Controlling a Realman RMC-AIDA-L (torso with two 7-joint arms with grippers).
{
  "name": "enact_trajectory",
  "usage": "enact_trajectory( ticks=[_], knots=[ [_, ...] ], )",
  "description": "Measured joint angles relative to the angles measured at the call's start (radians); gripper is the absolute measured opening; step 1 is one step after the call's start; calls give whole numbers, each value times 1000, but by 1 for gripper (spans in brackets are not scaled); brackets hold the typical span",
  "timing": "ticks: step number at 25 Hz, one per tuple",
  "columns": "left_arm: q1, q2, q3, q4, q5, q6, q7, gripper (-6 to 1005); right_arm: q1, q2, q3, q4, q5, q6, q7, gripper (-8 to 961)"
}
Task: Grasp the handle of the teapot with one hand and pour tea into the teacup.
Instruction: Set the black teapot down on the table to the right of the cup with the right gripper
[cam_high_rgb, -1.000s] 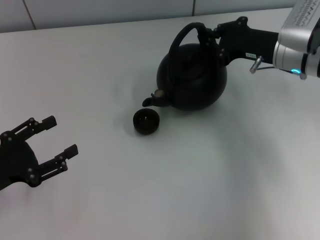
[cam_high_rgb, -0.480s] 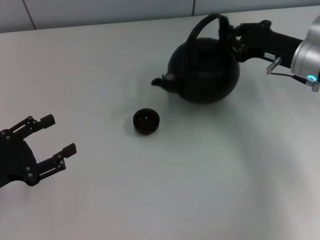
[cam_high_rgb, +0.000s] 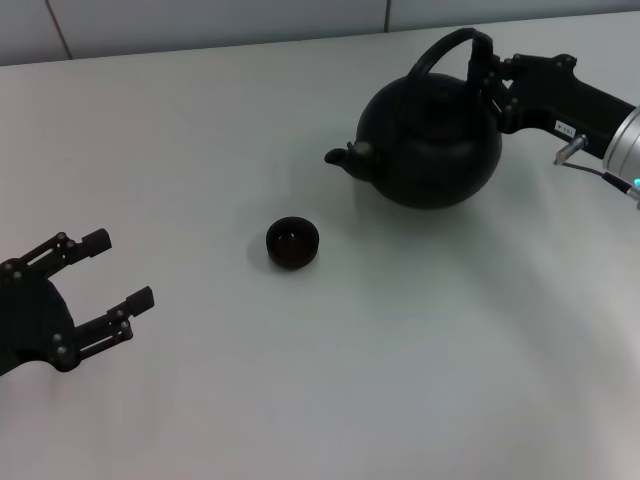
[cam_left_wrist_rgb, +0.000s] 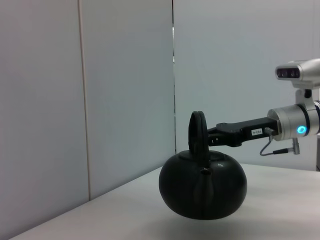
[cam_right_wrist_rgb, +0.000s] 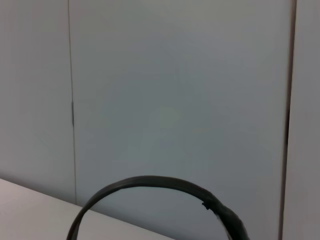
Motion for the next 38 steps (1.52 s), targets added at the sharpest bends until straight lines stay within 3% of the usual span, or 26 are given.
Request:
enact_trajectory(
  ticks=[12,37,38],
  knots=[
    [1,-3,4,-8,-1,-5,2,782,-7,1,13,132,98,-15,-159,121],
    [-6,-5,0,-8,-3,-2,-3,782,-25,1,-1,130,90,-1,-150,137],
    [-6,-5,0,-8,-3,-2,-3,782,-25,1,-1,130,90,-1,-150,179]
  ],
)
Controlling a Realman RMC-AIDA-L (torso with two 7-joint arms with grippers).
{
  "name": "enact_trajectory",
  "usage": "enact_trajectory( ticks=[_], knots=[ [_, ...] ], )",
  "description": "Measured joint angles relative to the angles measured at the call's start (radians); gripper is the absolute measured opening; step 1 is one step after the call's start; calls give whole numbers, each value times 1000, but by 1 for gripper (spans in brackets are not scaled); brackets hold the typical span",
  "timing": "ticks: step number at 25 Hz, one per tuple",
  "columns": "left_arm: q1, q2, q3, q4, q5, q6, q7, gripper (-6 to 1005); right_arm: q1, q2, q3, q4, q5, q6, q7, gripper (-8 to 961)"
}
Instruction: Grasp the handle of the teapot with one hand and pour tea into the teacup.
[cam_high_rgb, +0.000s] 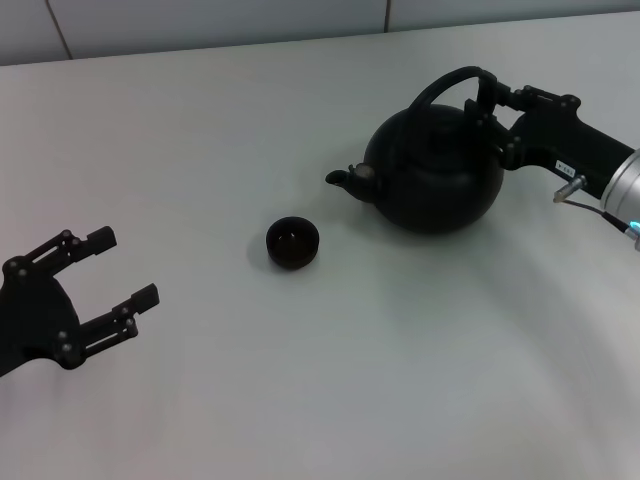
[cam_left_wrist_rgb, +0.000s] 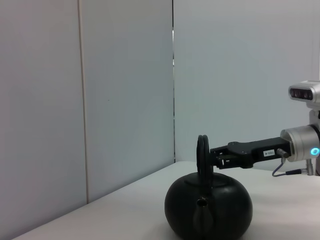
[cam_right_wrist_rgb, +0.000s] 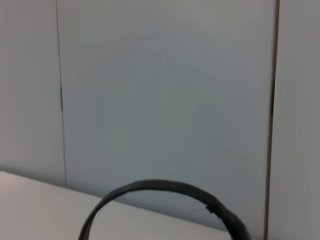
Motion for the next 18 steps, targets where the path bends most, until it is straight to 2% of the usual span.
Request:
enact_trajectory(
  ticks=[9,12,14,15,16,18],
  knots=[
    [1,-1,9,-1,0,6,2,781,-84,1,44,-22,12,-115,-1,588],
    [1,-2,11,-7,1,8,3,781,-114,1,58,-20,12,-171,-11,670],
    [1,-2,12,-20,2,10,6,781,-165,1,92,-17,12,-273,-20,724],
    [1,-1,12,-24,3,10,7,781,-165,1,92,-17,12,-273,-20,724],
    [1,-1,12,-24,3,10,7,781,-201,-4,106,-17,5,-345,-19,724],
    [0,0,12,-27,5,6,8,781,-225,-10,105,-18,-5,-391,-15,724]
  ],
)
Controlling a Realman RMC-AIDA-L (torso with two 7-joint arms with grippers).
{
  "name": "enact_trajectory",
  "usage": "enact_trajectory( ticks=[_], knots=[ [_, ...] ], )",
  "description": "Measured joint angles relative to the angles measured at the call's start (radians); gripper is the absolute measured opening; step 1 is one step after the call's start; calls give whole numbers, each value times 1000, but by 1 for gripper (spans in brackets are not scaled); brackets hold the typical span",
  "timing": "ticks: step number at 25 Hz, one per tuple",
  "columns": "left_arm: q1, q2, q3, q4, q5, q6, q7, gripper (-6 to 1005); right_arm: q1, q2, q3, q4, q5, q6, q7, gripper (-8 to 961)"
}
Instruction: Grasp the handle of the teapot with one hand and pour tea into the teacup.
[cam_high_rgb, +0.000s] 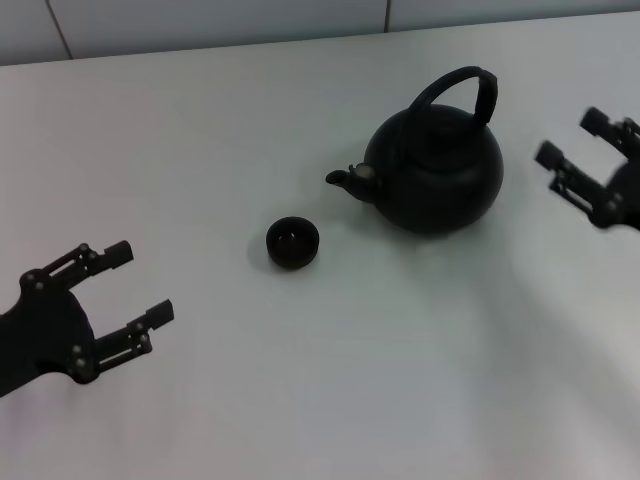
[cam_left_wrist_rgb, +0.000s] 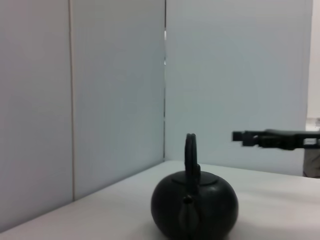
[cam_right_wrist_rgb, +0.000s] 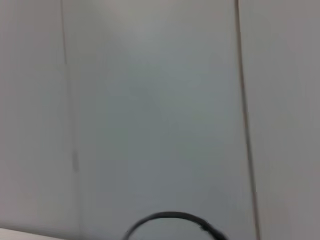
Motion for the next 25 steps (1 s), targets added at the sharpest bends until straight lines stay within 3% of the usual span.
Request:
enact_trajectory(
  ticks=[1,5,6,10,11,12,13,14,18,25],
  knots=[
    [-1,1,17,-1,4,-2,-6,781,-32,-13,-6,-15,-48,-89,12,724],
    [-5,3,49,-2,5,-5,-25,781,-59,-32,-4,-82,-186,-165,94,724],
    [-7,4,58,-2,6,-8,-34,781,-56,-43,3,-165,-318,-187,203,724],
    [-40,19,88,11,45,-14,-116,781,-34,-47,5,-264,-452,-191,290,724],
    [-70,37,89,16,82,-12,-168,781,-13,-49,5,-301,-511,-180,305,724],
    [-70,37,89,16,82,-12,-168,781,-13,-49,5,-301,-511,-180,305,725],
    [-113,57,90,15,134,-15,-225,781,3,-51,5,-317,-544,-172,312,725],
    [-134,64,89,15,161,-20,-244,781,19,-56,6,-323,-572,-165,322,725],
    [-170,75,84,19,196,-49,-275,781,83,-80,5,-330,-649,-159,380,725],
    [-186,79,90,25,197,-57,-288,782,115,-82,1,-347,-683,-158,391,725]
  ],
)
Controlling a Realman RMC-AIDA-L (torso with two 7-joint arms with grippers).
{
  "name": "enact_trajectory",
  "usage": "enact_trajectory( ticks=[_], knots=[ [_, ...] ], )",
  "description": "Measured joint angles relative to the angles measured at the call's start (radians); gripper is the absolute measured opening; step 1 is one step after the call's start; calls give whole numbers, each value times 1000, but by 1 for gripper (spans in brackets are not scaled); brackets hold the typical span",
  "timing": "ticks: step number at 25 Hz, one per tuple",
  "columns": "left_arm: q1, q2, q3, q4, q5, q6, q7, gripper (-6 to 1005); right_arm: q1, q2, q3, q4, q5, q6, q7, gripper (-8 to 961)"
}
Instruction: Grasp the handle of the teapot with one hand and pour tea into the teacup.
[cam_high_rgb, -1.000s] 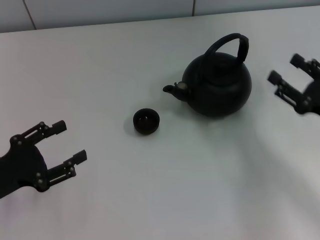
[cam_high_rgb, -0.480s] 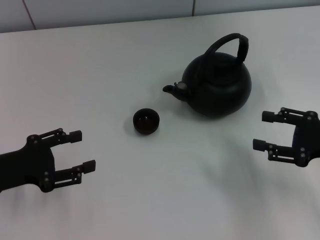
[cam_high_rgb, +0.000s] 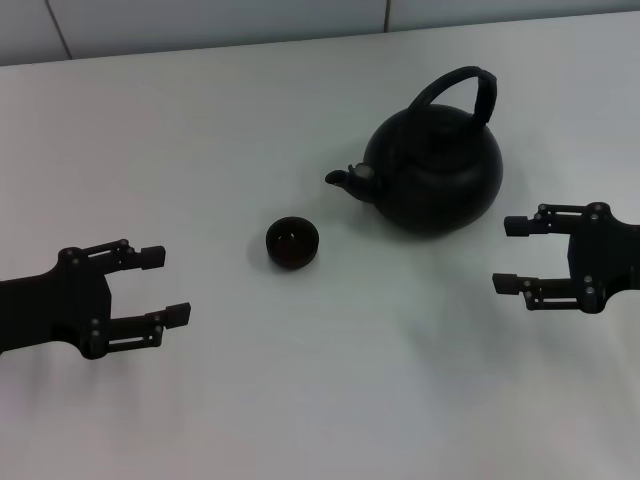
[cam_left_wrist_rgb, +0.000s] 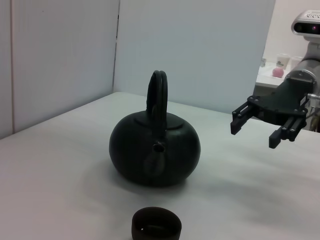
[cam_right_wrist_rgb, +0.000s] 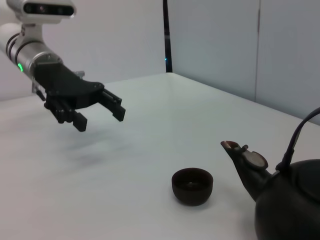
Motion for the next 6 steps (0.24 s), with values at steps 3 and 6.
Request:
enact_trajectory(
  ticks=[3,6],
  knots=[
    [-2,6,0,2,2,0,-9,782,16,-1,0,-2,-24,0,10,725],
    [-3,14,0,3,4,1,-28,782,34,-6,7,-2,-50,1,23,725]
  ],
)
